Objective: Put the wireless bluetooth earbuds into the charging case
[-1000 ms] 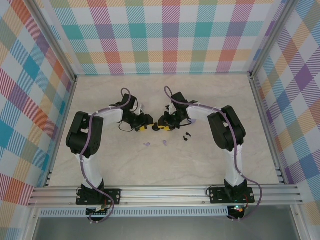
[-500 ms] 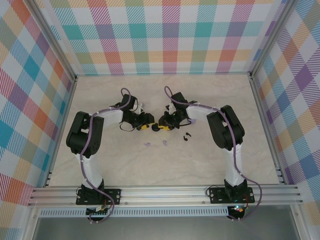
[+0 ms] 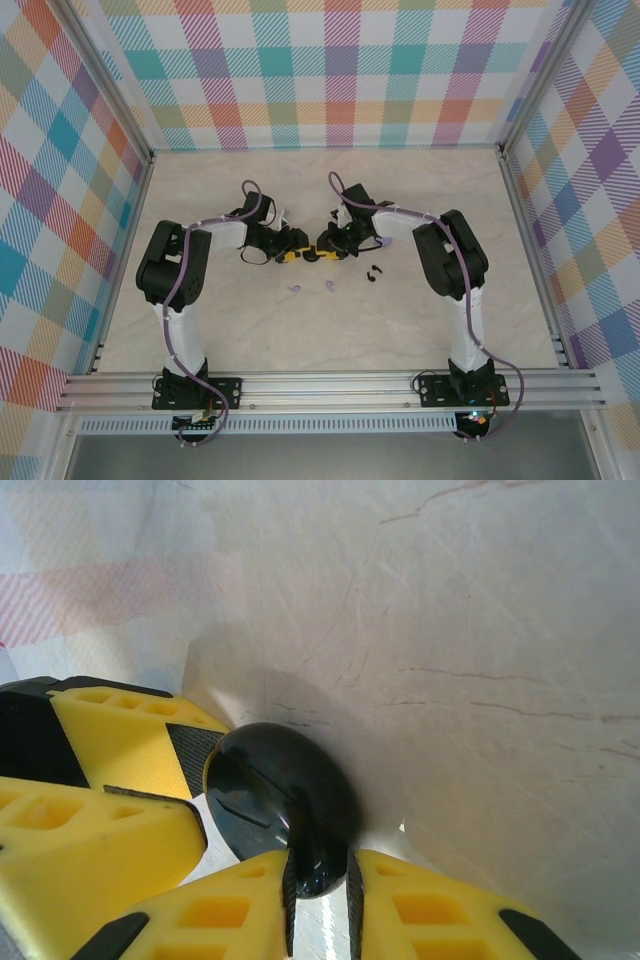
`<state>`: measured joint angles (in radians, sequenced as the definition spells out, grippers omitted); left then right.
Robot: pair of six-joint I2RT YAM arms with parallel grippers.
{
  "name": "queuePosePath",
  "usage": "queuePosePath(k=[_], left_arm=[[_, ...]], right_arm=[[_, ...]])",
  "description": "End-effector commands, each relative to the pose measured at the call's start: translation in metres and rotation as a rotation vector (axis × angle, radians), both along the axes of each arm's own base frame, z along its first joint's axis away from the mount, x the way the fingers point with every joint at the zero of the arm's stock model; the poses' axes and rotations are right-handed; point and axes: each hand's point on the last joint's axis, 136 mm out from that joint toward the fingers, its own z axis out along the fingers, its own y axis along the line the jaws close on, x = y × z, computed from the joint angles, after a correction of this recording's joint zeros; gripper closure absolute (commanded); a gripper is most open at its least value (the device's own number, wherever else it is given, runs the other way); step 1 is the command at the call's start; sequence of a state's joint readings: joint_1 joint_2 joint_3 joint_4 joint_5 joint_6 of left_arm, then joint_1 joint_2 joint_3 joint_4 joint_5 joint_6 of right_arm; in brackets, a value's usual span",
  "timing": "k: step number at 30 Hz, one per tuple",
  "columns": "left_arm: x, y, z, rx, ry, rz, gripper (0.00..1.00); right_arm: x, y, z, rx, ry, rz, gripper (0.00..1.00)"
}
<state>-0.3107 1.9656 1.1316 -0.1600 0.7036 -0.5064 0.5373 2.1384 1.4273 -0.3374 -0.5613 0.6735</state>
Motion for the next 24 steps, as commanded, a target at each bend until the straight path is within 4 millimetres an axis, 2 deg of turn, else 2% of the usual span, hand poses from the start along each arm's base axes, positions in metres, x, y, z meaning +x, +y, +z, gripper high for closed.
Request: queuePosePath(k=[1,10,17,20,22,24], left_arm=[[-0.009,-0.006,-0.011,-0.03,0.047,-0.001,0.55],[-0.003,-0.018,0.005,-0.11,0.033,0.007,0.56],[-0.001,-0.02,0.014,-0.131,0.02,0.013,0.61],[-0.002,-0.018,0.014,-0.114,0.019,0.015,0.67],[-0.002,-0.016,0.014,-0.094,0.016,0.019,0.76],[-0.002,-0.014,0.018,-0.079,-0.001,0.02,0.78]], right_arm=[[-0.001,-0.003,-0.014,-0.019,0.039,-0.011,0.78],[-0.002,0.0,-0.016,0.006,0.051,-0.015,0.78],[-0.002,0.001,-0.017,0.011,0.053,-0.018,0.79],[-0.001,0.001,-0.014,0.013,0.047,-0.018,0.79],[-0.001,0.0,-0.01,0.013,0.038,-0.02,0.79],[0.001,-0.003,-0.003,0.012,0.019,-0.024,0.78]])
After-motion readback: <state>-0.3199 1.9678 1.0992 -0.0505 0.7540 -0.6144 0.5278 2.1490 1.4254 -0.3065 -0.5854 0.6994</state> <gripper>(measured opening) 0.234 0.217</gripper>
